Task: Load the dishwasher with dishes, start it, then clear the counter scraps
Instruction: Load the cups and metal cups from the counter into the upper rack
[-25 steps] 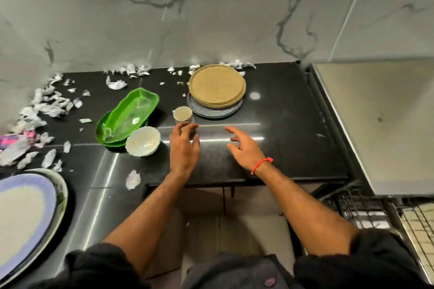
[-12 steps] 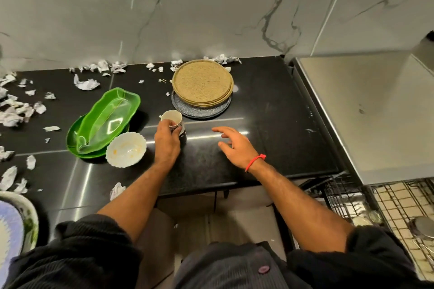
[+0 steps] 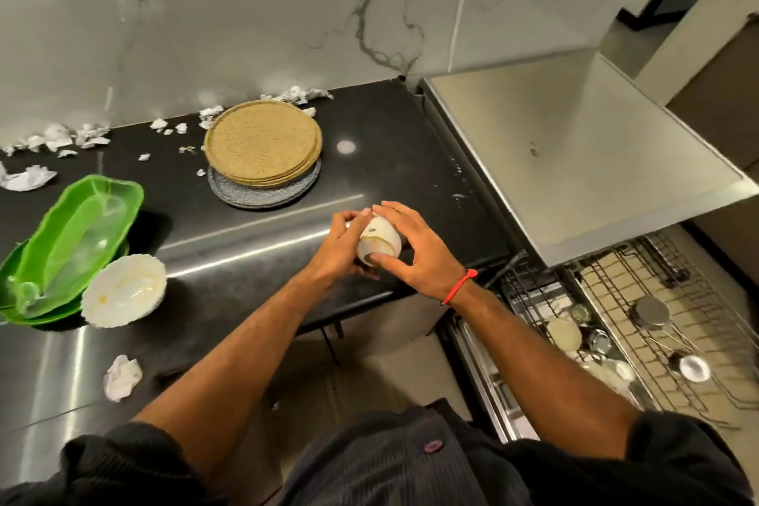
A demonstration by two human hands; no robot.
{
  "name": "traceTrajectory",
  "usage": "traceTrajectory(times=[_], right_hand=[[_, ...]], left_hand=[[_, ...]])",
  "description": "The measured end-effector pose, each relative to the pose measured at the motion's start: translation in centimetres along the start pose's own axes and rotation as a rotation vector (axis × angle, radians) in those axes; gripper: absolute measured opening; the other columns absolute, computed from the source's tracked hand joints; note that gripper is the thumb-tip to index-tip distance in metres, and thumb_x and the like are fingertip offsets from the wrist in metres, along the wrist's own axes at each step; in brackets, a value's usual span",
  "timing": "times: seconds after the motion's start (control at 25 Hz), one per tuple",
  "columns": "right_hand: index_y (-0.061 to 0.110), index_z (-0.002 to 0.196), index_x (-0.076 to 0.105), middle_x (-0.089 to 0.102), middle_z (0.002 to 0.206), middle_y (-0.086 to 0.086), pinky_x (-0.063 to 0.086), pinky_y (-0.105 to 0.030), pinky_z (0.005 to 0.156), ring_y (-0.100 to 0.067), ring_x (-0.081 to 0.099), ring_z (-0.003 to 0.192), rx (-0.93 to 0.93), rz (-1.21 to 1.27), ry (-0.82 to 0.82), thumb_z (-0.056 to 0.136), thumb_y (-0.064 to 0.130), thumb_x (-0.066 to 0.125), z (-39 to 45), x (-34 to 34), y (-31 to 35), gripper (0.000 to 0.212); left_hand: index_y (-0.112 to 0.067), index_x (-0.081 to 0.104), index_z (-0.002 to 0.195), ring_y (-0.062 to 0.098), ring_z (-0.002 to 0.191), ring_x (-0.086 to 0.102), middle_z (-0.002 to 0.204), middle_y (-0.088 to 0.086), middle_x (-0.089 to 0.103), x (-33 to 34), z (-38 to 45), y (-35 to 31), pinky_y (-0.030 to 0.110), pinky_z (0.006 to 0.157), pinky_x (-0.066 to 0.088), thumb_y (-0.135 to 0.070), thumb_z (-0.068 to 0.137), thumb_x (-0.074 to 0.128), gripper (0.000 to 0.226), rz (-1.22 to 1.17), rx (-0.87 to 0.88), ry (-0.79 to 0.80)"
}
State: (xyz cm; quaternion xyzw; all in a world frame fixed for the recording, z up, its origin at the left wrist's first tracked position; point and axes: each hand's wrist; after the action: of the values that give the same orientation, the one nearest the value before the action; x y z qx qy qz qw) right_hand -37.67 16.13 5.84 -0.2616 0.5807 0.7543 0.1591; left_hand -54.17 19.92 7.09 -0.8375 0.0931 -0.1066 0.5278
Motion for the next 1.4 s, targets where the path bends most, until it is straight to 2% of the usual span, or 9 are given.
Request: traceTrajectory(times=[0.16,0.28,0.48,0.64,0.76,0.84,1.04,1.28,1.4], right_hand=[[0.016,0.135,0.054,0.054,0.136,0.001,0.045,-0.04,0.106,-0.013,0.053,0.127,0.118,0.058,-0.264,0.086,0.033,0.074,-5.7,-5.9,-2.4,0.056],[0.018,0.132,0.054,0.061,0.126,0.001,0.051,-0.036,0.099,-0.014,0.061,0.114,0.302,0.206,-0.466,0.085,0.04,0.069,-10.8,-10.8,-5.4,0.054],[0.016,0.145,0.039,0.043,0.14,-0.009,0.048,-0.035,0.104,-0.017,0.051,0.126,0.452,0.228,-0.415,0.08,0.02,0.078,-19.5,-17.5,-13.5,0.076],[0.015,0.145,0.043,0.028,0.131,-0.005,0.044,-0.033,0.108,-0.016,0.043,0.121,0.622,0.1,-0.395,0.076,0.015,0.083,-23.8,-21.2,-21.1,0.08],[0.011,0.142,0.049,0.038,0.128,-0.01,0.041,-0.043,0.108,-0.024,0.043,0.121,0.694,-0.015,-0.388,0.074,0.028,0.084,-24.7,-22.6,-26.7,0.079],[0.011,0.142,0.048,0.046,0.134,-0.012,0.04,-0.045,0.107,-0.028,0.045,0.126,0.759,-0.039,-0.342,0.077,0.034,0.08,-24.5,-23.0,-30.4,0.076],[0.017,0.142,0.044,0.059,0.134,-0.013,0.046,-0.047,0.099,-0.034,0.054,0.123,0.921,-0.111,-0.325,0.085,0.039,0.07,-22.4,-22.1,-37.7,0.066],[0.014,0.143,0.044,0.061,0.131,-0.015,0.044,-0.052,0.1,-0.037,0.052,0.125,1.004,-0.111,-0.311,0.08,0.04,0.073,-21.4,-19.8,-44.8,0.074],[0.015,0.145,0.042,0.049,0.143,-0.015,0.037,-0.049,0.109,-0.035,0.041,0.134,1.067,-0.133,-0.254,0.081,0.04,0.074,-20.9,-18.6,-46.5,0.076]], left_hand=[[-0.017,0.047,0.118,0.026,0.07,0.069,0.098,0.013,0.068,8.7,-0.3,-0.4,0.039,0.059,0.058,-0.075,0.086,0.044,0.067,0.162,0.025,0.151],[-0.022,0.049,0.122,0.028,0.061,0.065,0.093,0.018,0.07,16.0,0.1,0.6,0.038,0.056,0.057,-0.066,0.088,0.054,0.056,0.339,0.181,0.359],[-0.026,0.052,0.131,0.026,0.062,0.07,0.083,0.008,0.072,28.0,2.7,4.1,0.038,0.058,0.061,-0.044,0.098,0.06,0.038,0.523,0.15,0.525],[-0.027,0.055,0.132,0.015,0.065,0.072,0.096,0.004,0.072,36.9,5.8,7.5,0.038,0.068,0.063,-0.046,0.102,0.05,0.036,0.675,0.043,0.52],[-0.03,0.051,0.14,0.019,0.092,0.072,0.116,0.004,0.072,41.6,8.5,10.3,0.035,0.09,0.057,-0.05,0.104,0.043,0.042,0.812,0.002,0.446],[-0.021,0.046,0.144,0.027,0.114,0.064,0.129,0.008,0.066,44.4,10.8,12.5,0.036,0.098,0.049,-0.048,0.105,0.042,0.048,0.871,-0.055,0.353],[-0.014,0.032,0.152,0.037,0.131,0.051,0.147,0.018,0.05,48.9,17.5,18.1,0.046,0.107,0.042,-0.045,0.107,0.037,0.056,0.938,-0.283,0.206],[-0.002,0.042,0.146,0.031,0.133,0.05,0.145,0.019,0.051,51.8,23.8,22.2,0.04,0.11,0.041,-0.023,0.107,0.044,0.044,0.91,-0.323,0.138],[0.0,0.043,0.145,0.032,0.131,0.051,0.143,0.02,0.052,51.5,25.5,23.9,0.041,0.109,0.042,-0.021,0.107,0.045,0.043,0.982,-0.364,0.152]])
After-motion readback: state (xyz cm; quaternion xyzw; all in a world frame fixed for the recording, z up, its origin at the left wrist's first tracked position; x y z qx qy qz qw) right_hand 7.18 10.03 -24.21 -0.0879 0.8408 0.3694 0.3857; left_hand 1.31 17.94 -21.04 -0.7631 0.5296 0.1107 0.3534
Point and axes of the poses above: each hand's wrist, its own z-axis towards the middle knuckle, its own x-axis out of the palm, y = z × x
